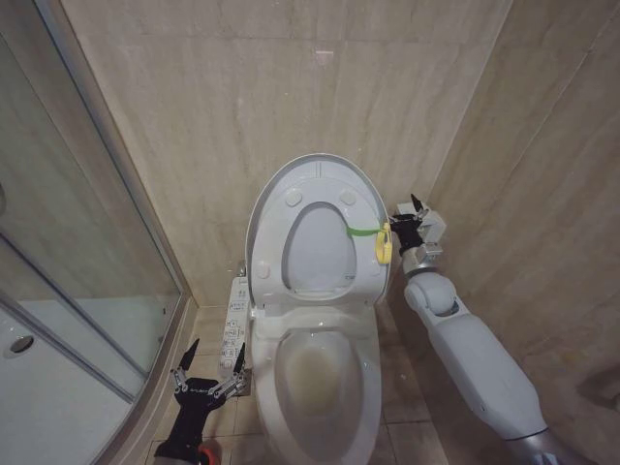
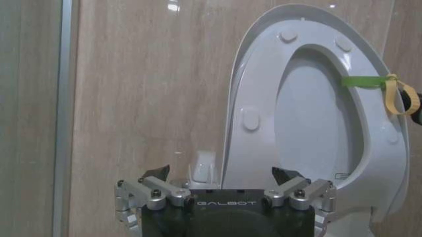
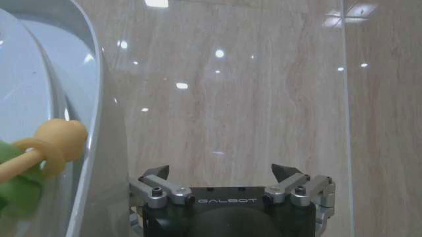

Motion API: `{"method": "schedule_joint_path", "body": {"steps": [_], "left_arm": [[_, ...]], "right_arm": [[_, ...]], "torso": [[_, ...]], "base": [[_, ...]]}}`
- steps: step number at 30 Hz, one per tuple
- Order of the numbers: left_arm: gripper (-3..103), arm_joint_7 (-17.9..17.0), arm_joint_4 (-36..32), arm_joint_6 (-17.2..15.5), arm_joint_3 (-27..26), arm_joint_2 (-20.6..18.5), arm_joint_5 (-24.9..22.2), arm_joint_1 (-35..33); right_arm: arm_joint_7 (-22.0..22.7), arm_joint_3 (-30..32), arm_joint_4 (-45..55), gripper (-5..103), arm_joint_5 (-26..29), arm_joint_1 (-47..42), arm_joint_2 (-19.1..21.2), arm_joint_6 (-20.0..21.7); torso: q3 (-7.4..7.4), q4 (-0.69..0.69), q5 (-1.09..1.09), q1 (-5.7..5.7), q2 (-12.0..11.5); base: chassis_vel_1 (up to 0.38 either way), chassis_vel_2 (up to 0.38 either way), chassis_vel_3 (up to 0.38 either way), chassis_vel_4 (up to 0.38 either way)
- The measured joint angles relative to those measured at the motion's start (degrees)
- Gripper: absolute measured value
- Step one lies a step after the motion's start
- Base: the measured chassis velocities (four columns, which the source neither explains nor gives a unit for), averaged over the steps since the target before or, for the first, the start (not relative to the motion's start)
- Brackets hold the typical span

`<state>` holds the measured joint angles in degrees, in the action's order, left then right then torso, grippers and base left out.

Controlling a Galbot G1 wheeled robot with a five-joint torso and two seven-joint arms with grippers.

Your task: Open the toilet lid, clean the toilet bowl with a toilet brush, close the toilet lid, and flush.

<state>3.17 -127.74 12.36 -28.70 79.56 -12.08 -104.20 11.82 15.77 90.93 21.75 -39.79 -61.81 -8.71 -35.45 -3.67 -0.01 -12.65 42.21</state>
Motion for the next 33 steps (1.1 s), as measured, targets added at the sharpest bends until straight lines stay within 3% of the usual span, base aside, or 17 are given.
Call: {"method": "schedule_joint_path", "body": {"steps": [9, 16, 27, 33], "left_arm": [[100, -0.2, 0.8, -0.1, 0.2, -0.3, -0.3, 0.5], [100, -0.3, 1.7, -0.1, 1.0, -0.4, -0.3, 1.0], [100, -0.4, 2.2, 0.2, 0.7, -0.2, -0.4, 1.2], [100, -0.7, 2.5, 0.3, 0.8, 0.0, -0.7, 1.5]], "right_arm": [[-0.5, 0.8, 4.9, 100, 1.1, -5.0, 2.9, 0.0], [-0.7, 6.0, 12.1, 100, 2.8, -14.3, 6.5, 0.1], [0.9, 10.9, 22.8, 100, 5.4, -23.6, 8.1, 0.4], [2.2, 14.5, 26.4, 100, 7.1, -28.1, 9.0, 0.7]], "torso": [[0.00, 0.02, 0.01, 0.00, 0.0], [0.01, -0.01, 0.02, 0.01, 0.0], [0.01, 0.03, 0.01, 0.01, 0.0], [0.01, -0.01, 0.00, 0.01, 0.0]], "base": [[0.000, 0.000, 0.000, 0.000], [0.000, 0.000, 0.000, 0.000], [0.000, 0.000, 0.000, 0.000], [0.000, 0.000, 0.000, 0.000]]}}
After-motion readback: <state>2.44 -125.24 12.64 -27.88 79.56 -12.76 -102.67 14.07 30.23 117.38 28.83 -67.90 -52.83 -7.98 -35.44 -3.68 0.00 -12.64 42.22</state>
